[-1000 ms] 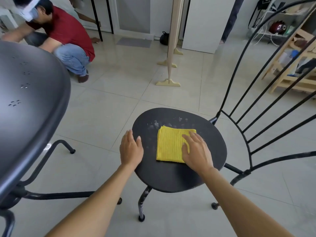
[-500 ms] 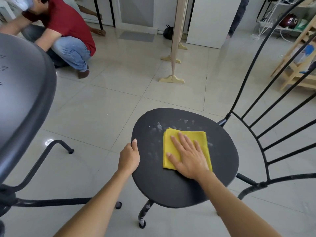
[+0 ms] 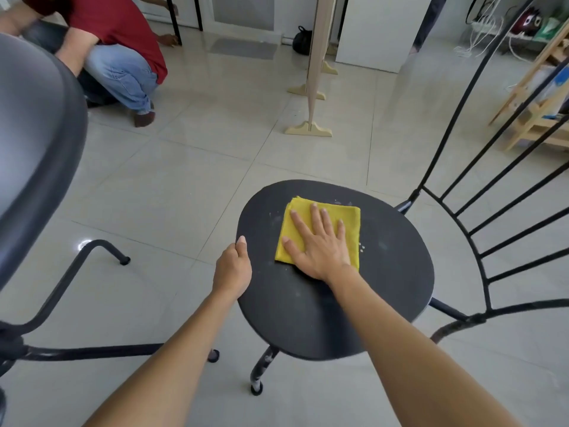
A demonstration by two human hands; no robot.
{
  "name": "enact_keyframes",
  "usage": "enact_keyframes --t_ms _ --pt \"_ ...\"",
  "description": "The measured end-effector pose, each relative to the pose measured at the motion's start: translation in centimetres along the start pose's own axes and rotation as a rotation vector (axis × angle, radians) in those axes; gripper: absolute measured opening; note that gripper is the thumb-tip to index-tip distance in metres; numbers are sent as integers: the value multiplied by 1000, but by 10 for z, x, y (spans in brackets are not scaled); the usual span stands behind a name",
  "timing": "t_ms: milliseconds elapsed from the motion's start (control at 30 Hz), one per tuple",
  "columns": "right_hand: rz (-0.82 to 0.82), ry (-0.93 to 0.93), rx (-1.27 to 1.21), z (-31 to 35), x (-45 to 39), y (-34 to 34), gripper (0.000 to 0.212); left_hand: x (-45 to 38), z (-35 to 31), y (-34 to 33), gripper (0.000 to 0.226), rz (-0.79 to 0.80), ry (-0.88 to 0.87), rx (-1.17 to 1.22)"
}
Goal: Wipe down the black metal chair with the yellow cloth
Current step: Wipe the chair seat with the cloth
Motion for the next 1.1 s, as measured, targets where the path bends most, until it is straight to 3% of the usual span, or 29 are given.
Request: enact_keyframes --t_ms 233,367,667,767,900,1100 --pt "-5 97 -17 6 82 -7 67 11 -11 7 59 37 35 -5" --pt "-31 1 18 -37 104 0 69 14 -10 8 56 46 37 5" --pt "-5 -182 38 -97 6 21 69 3 1 2 53 19 37 98" --pt "-45 -106 98 -84 -33 21 71 -1 3 -2 53 22 40 114" --pt "-53 -17 0 -46 -67 18 69 -1 3 -4 50 28 28 143" --pt "-31 162 -13 16 -65 4 68 -8 8 -4 57 56 40 203"
Point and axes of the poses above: each hand's wrist, its own x-axis away from the middle knuckle, its own y-axis out of the back of the hand, z = x × y, the point moved 2 cm from there along -x, towards the middle knuckle, and after that the axes turned 3 degrees about -z, right-handed, at the moved point
